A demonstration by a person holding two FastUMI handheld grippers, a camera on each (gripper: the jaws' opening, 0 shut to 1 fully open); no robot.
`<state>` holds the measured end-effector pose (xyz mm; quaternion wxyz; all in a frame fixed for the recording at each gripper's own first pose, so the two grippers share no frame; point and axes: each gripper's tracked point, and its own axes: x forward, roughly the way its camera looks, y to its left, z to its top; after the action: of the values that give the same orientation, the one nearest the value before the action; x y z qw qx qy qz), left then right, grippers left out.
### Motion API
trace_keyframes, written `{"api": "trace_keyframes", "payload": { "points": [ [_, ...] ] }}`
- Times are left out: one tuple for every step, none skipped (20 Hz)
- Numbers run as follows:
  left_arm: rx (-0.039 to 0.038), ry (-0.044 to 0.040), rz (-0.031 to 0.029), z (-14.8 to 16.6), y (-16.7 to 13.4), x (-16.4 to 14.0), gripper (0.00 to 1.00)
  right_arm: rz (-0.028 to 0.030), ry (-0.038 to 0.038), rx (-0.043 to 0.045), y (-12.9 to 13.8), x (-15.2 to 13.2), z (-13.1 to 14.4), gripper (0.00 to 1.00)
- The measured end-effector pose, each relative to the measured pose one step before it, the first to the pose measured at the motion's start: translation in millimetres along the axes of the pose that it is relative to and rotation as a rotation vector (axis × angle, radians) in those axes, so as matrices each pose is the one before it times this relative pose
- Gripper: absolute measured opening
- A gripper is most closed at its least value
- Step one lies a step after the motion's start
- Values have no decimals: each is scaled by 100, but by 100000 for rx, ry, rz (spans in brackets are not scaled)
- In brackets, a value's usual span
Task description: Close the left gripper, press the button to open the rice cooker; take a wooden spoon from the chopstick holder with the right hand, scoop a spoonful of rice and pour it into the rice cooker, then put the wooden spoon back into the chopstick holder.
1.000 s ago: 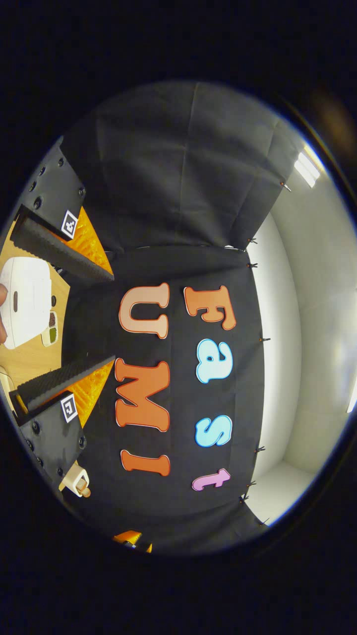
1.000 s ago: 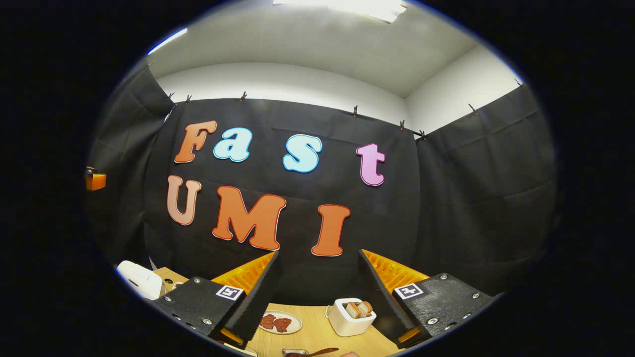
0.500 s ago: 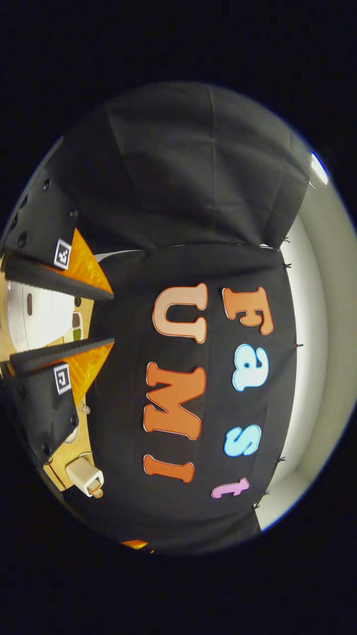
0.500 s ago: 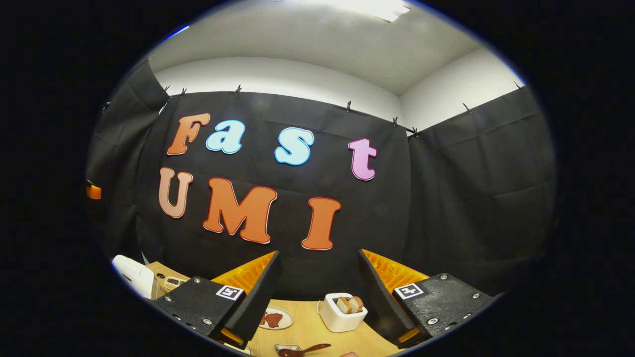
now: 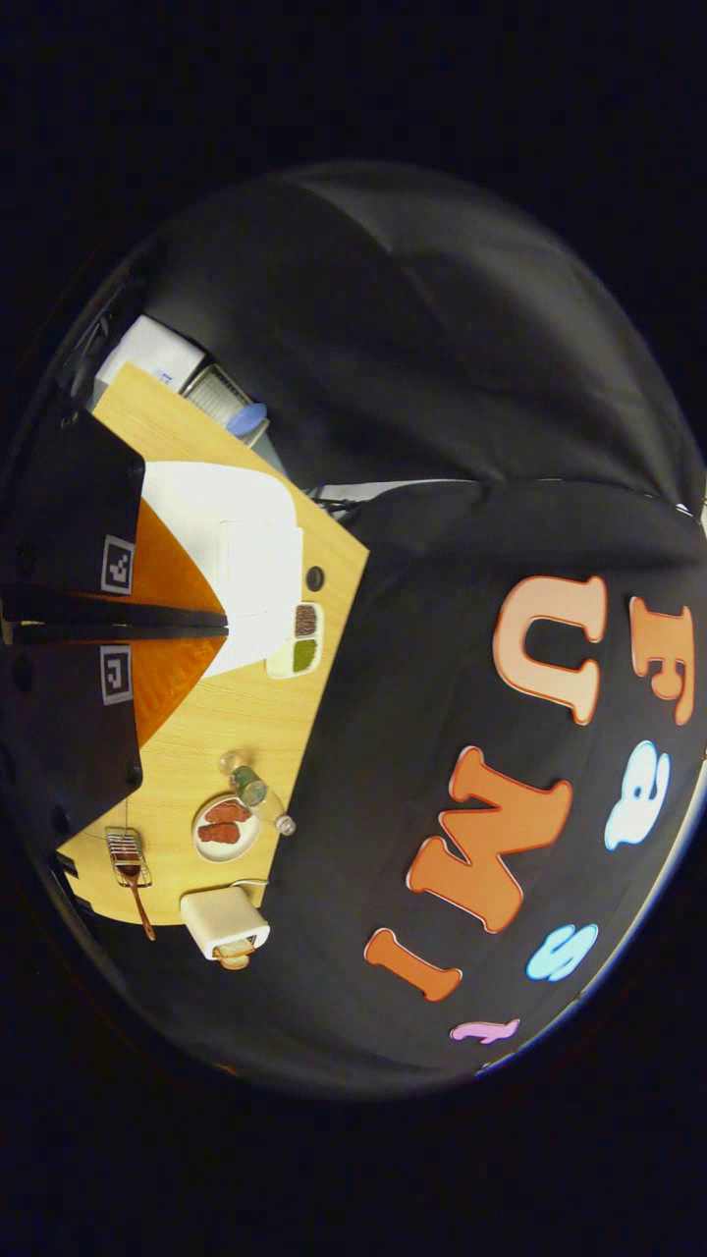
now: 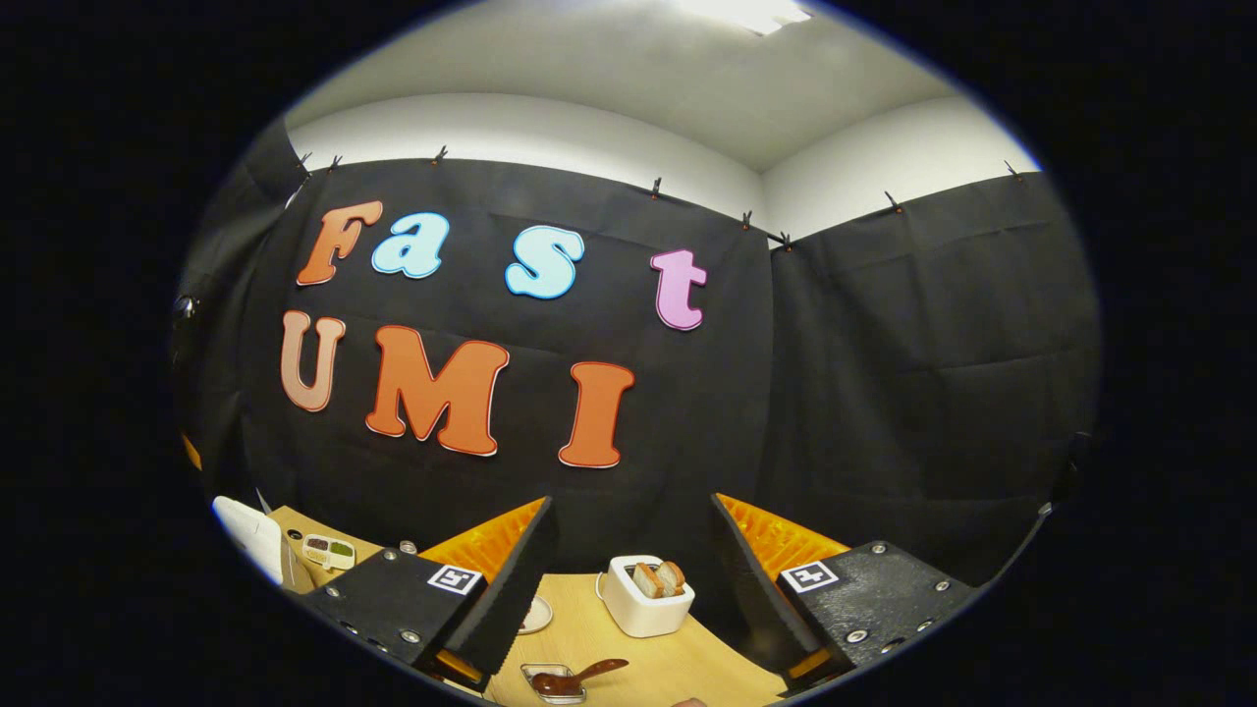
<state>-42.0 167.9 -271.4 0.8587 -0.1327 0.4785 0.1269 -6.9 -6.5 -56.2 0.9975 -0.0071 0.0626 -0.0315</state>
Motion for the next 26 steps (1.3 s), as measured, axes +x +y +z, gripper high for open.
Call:
{"api": "trace_keyframes", "payload": {
  "points": [
    [-1586, 5882, -117, -1022, 408, 969, 6, -742, 652, 251, -43, -54, -149, 95],
    [-1311, 5140, -224, -1141, 355, 1264, 5, -793, 919, 247, -110, -15, -247, 95],
    [-1906, 4210, -140, -784, 212, 1060, 6, -648, 1022, 160, -157, -135, -307, 95],
    [-1566, 4089, -900, -661, 180, 901, 6, -640, 787, 131, -108, -109, -126, 95],
    [-1835, 3638, -943, -656, 20, 843, 5, -290, 692, 127, -28, -164, -156, 95],
    [-1099, 3049, -956, -654, -191, 1169, 6, -674, 666, 28, -41, -78, -248, 95],
    [-64, 3154, -6, -537, 47, 1028, 5, -714, 640, -153, -20, -44, -125, 95],
    [-160, 2992, 475, -499, 265, 992, 6, -704, 543, -253, -204, -109, -193, 93],
    [-847, 2705, 267, -248, 284, 707, 6, -670, 515, -344, -51, -134, -84, 95],
    [-257, 2535, 218, -226, 190, 583, 6, -494, 406, -394, 5, -209, -124, 93],
    [-743, 2175, 138, -488, 446, 691, 6, -616, 416, -438, -46, -89, -93, 95],
    [-592, 2287, 208, -398, 233, 657, 6, -533, 389, -397, -69, -52, -101, 95],
    [-671, 1386, 355, -118, 184, 550, 6, -715, 458, -339, -186, -88, -179, 95],
    [-397, 1569, 916, -136, 345, 780, 6, -458, 574, -210, -66, 58, -161, 95],
    [-55, 1376, 1358, -111, 446, 551, 6, -451, 567, -139, -28, -53, -70, 95],
    [-595, 1793, -178, -284, 21, 76, 6, -251, 338, -61, -16, -108, -18, 93],
    [-5, -498, -510, 252, -115, 37, 6, -124, 250, -163, 23, -15, -30, 93],
    [225, 16, -457, 85, 205, 89, 6, -144, 91, -278, -109, -59, 19, 93],
    [462, 924, 716, -209, 256, 141, 6, 89, -251, -207, 69, -9, -43, 93],
    [638, -1246, -329, 165, 194, -245, 6, 16, 38, -76, -4, 38, -171, 95],
    [-531, 123, -587, -133, -97, -200, 7, 388, 258, 138, 124, 43, -89, 95],
    [-1023, -1621, -651, -5, -178, -312, 6, 585, 471, 372, 122, 53, -267, 95],
    [457, -2763, -709, 360, -237, -626, 3, 793, 699, 236, 190, 117, -242, 95],
    [1417, -4368, -576, 428, -188, -775, 6, 459, 833, -22, 72, 108, -315, 95],
    [2510, -4850, -302, 655, -358, -1078, 6, 111, 928, 2, -100, 260, -314, 95],
    [2998, -4698, 75, 703, -295, -960, 6, 21, 1120, 163, -22, 263, -401, 95]
  ]
}}
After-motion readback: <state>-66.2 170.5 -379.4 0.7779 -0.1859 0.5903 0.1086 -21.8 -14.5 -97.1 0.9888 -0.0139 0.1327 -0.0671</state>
